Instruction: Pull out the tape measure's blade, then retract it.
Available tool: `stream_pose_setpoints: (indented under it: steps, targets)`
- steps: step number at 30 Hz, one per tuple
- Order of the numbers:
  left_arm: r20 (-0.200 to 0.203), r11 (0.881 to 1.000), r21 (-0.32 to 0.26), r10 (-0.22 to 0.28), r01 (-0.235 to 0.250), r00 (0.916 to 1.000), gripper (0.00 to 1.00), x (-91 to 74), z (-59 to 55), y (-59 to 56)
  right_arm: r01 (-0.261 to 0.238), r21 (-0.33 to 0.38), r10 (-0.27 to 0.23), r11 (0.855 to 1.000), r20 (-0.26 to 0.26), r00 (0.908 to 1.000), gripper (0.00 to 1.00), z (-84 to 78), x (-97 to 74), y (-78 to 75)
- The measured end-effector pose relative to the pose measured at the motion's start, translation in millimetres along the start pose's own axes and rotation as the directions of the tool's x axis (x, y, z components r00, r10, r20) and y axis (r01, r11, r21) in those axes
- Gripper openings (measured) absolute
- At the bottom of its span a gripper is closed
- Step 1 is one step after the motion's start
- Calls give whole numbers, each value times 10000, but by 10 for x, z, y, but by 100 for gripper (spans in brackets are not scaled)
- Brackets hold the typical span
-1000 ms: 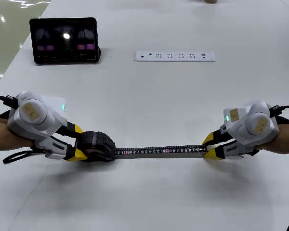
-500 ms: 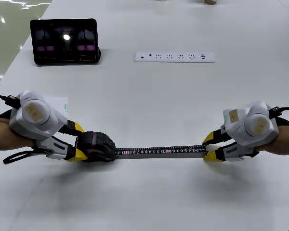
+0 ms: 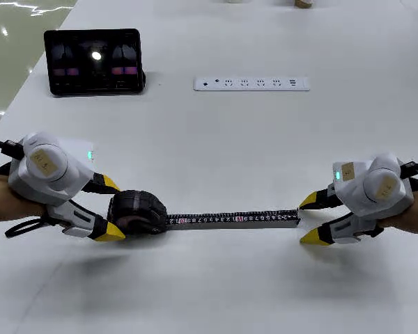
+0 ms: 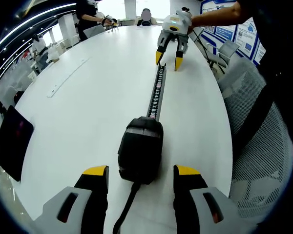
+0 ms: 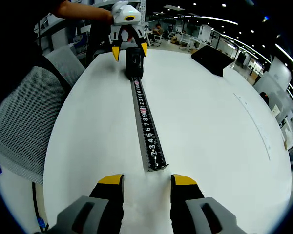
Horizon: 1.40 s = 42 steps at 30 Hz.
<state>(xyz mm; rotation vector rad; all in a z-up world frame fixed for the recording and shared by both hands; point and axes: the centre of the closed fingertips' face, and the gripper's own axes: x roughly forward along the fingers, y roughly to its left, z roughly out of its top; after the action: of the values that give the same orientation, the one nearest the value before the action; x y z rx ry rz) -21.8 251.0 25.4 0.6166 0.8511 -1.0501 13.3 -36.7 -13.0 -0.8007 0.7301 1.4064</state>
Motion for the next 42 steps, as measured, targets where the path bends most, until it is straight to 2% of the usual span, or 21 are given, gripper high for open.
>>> stream_pose_setpoints:
  steps: [10,17,25,33,42]
  targets:
    - [347,9957,-880,318,-286,9989,65,-66,-45,-90,351,688,-367,9970,213,9991,50,-31,-92,75]
    - [536,9894,-1375,542,-464,9971,73,-101,-73,-159,396,1090,-448,9933,455,9980,57,1,-130,193]
    - [707,9837,-1712,688,-558,9951,77,-123,-77,-255,523,1571,-636,9862,678,9957,65,49,-160,296]
    - [999,9748,-2087,1010,-784,9899,82,-143,-42,-304,815,2048,-1012,9754,875,9910,72,105,-200,338]
    - [1096,9672,-2405,1101,-811,9879,83,-144,-78,-422,1019,2521,-1321,9623,1057,9856,77,121,-198,392]
